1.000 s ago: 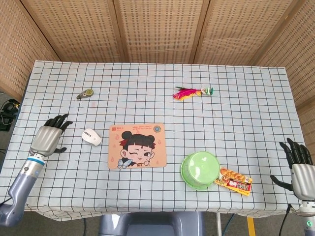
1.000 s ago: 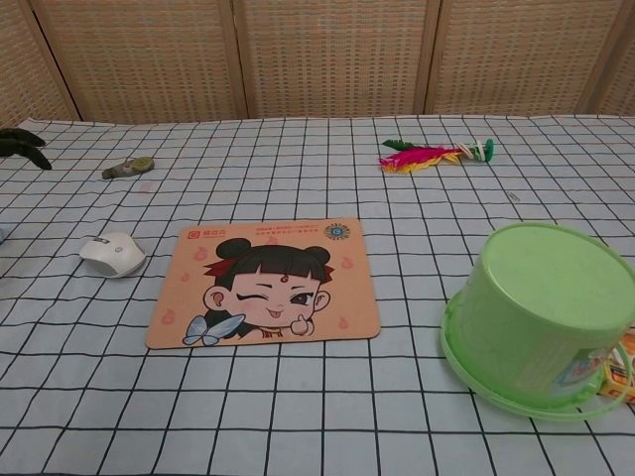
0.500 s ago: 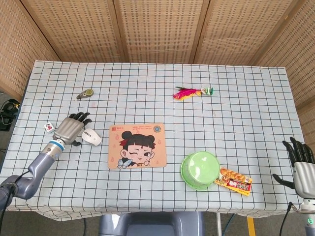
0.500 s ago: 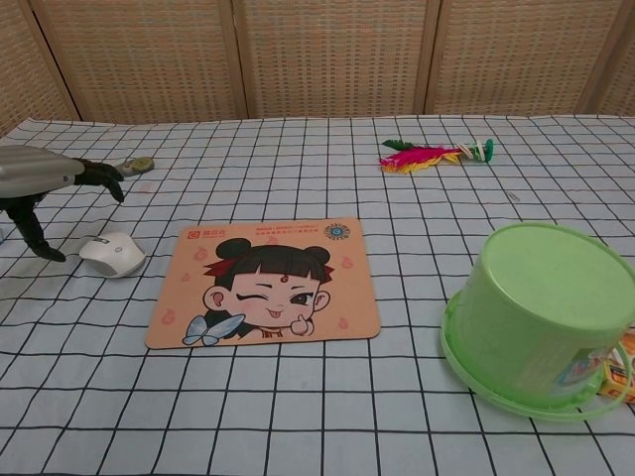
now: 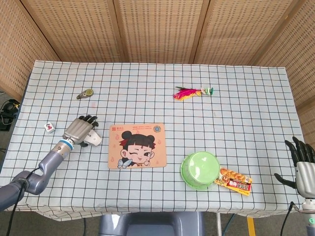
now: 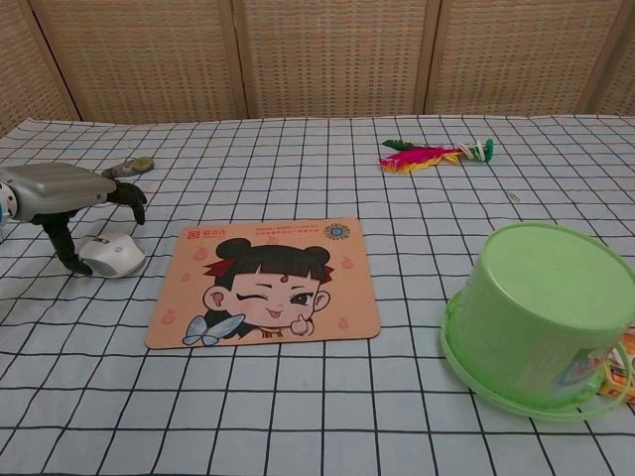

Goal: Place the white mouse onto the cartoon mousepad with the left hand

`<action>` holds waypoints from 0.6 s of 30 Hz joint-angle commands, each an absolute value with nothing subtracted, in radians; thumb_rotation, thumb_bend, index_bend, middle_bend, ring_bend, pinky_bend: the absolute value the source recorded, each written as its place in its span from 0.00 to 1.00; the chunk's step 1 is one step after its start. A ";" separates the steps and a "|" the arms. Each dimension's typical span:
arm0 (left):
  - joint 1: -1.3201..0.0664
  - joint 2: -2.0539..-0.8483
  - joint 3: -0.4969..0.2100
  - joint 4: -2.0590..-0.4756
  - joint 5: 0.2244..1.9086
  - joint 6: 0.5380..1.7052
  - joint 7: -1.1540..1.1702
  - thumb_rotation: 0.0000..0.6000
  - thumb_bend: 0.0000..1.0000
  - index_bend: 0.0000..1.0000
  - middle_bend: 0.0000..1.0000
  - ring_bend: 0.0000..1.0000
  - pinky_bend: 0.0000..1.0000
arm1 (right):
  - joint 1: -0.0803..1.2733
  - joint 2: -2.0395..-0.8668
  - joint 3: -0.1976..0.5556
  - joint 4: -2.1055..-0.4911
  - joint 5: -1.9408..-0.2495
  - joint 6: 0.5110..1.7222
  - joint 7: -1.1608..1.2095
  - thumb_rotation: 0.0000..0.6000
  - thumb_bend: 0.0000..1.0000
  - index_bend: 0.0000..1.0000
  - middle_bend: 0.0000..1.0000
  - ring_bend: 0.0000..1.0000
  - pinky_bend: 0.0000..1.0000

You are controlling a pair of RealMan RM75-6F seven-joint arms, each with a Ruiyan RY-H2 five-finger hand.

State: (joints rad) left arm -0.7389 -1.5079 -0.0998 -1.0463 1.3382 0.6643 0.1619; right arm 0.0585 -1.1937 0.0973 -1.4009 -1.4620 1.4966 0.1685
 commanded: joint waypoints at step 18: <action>-0.784 -1.523 -0.041 -0.981 1.533 0.843 0.023 1.00 0.44 0.61 0.36 0.33 0.36 | 0.059 -1.202 0.108 -1.384 -1.448 1.495 0.171 1.00 0.07 0.12 0.00 0.00 0.00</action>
State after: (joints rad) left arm -0.7712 -1.5282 -0.0535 -0.9961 1.5024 0.8214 0.0509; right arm 0.0588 -1.2021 0.1074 -1.3846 -1.4482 1.4954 0.1708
